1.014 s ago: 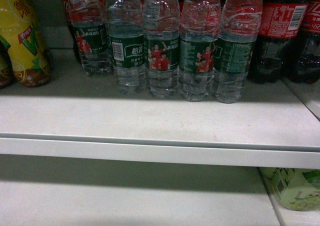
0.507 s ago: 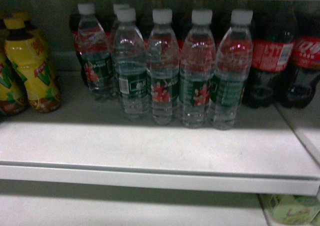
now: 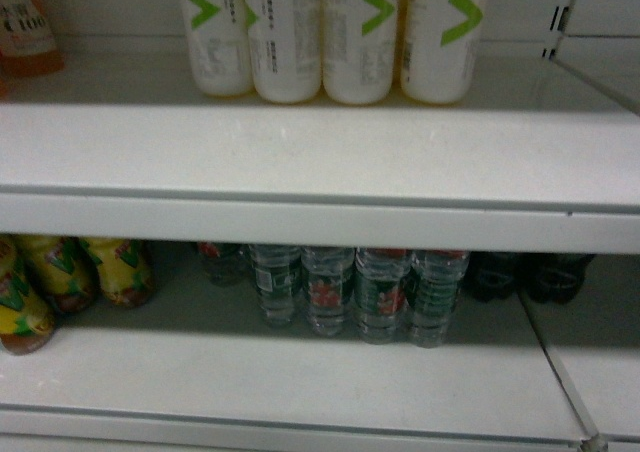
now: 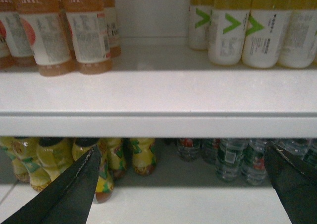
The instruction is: Move water from second to third shelf
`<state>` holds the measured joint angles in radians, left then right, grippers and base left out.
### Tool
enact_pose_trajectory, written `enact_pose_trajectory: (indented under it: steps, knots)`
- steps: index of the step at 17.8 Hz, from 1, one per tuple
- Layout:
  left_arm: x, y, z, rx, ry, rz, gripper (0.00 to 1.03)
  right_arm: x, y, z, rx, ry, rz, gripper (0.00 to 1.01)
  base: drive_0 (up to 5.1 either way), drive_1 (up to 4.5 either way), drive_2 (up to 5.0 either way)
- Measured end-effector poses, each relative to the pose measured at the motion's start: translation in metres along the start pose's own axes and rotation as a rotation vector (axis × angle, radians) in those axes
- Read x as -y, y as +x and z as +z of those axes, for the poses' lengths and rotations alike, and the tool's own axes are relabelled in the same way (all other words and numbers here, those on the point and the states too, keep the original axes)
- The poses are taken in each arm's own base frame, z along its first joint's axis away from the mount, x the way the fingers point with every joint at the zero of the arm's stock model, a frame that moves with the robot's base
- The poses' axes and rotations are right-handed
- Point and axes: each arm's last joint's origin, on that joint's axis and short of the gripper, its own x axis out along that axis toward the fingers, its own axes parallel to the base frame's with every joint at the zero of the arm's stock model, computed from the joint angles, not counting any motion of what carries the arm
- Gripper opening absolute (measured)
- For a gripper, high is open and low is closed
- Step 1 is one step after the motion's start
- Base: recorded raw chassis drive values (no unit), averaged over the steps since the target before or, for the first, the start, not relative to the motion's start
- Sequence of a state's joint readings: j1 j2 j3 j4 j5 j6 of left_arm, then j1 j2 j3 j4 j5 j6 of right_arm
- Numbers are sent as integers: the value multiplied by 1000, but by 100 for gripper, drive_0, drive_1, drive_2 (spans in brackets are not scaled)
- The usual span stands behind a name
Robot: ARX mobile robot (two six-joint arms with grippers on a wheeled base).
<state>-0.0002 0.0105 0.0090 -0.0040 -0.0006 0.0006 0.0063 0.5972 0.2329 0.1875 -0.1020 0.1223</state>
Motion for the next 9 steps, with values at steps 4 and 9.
enact_pose_trajectory:
  steps: [4, 9]
  knots:
    - [0, 0, 0, 4, 0, -1, 98, 0, -1, 2, 12, 0, 3, 40, 0, 0, 0]
    - [0, 0, 0, 1, 0, 0, 98, 0, 0, 1, 9, 0, 1, 40, 0, 0, 0]
